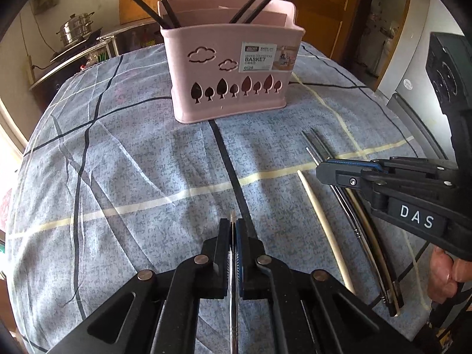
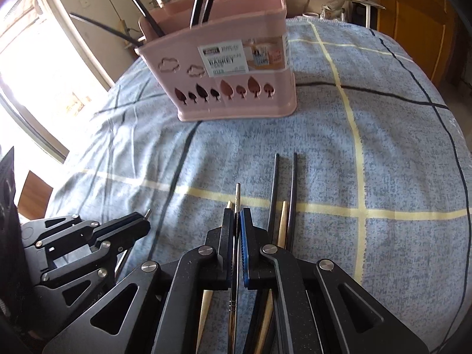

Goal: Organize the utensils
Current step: 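Close the left tool on the metal chopstick while the right tool grasps wooden chopsticks, then lift the held chopsticks with both tools and carry them over the pink basket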

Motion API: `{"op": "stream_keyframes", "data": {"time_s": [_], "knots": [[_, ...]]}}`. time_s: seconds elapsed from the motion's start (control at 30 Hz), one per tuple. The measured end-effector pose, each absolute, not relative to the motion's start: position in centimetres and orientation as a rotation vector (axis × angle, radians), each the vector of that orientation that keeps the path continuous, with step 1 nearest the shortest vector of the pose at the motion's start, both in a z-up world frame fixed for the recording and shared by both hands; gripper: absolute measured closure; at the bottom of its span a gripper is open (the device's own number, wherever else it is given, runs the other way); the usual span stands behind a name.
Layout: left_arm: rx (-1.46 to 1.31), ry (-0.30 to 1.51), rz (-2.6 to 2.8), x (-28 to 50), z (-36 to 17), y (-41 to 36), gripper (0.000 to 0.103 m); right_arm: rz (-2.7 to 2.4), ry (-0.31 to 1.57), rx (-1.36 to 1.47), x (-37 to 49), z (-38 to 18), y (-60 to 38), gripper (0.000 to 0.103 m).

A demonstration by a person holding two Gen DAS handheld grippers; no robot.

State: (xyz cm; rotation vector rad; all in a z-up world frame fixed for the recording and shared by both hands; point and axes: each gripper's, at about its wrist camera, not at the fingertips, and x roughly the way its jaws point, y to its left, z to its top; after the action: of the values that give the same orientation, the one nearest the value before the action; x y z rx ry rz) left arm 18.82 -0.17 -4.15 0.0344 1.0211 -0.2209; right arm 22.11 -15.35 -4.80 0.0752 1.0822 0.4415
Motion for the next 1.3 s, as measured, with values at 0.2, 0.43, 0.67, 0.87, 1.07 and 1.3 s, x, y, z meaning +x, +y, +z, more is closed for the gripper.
{"op": "stream_keyframes", "data": {"time_s": [0.2,0.43,0.67,0.87,1.07,1.3], "knots": [[-0.032,0.929,-0.246,18.9,0.0,0.7,0.100,0.461,0.996,0.114,21.9,-1.2,-16.8,0.099],[-0.082,0.815,-0.249,19.4,5.0,2.0,0.100,0.465,0.883,0.147,22.0,2.9,-17.8,0.099],[-0.116,0.731,-0.245,19.8,8.3,3.0,0.100,0.464,0.814,0.160,21.8,4.9,-18.4,0.099],[-0.127,0.716,-0.247,19.6,8.8,3.0,0.100,0.464,0.797,0.161,21.5,5.2,-18.8,0.099],[-0.143,0.721,-0.245,19.0,8.7,3.2,0.100,0.466,0.791,0.153,21.0,5.4,-19.1,0.099],[-0.170,0.727,-0.252,18.6,9.4,3.6,0.100,0.475,0.747,0.144,20.2,6.9,-19.3,0.099]]}}
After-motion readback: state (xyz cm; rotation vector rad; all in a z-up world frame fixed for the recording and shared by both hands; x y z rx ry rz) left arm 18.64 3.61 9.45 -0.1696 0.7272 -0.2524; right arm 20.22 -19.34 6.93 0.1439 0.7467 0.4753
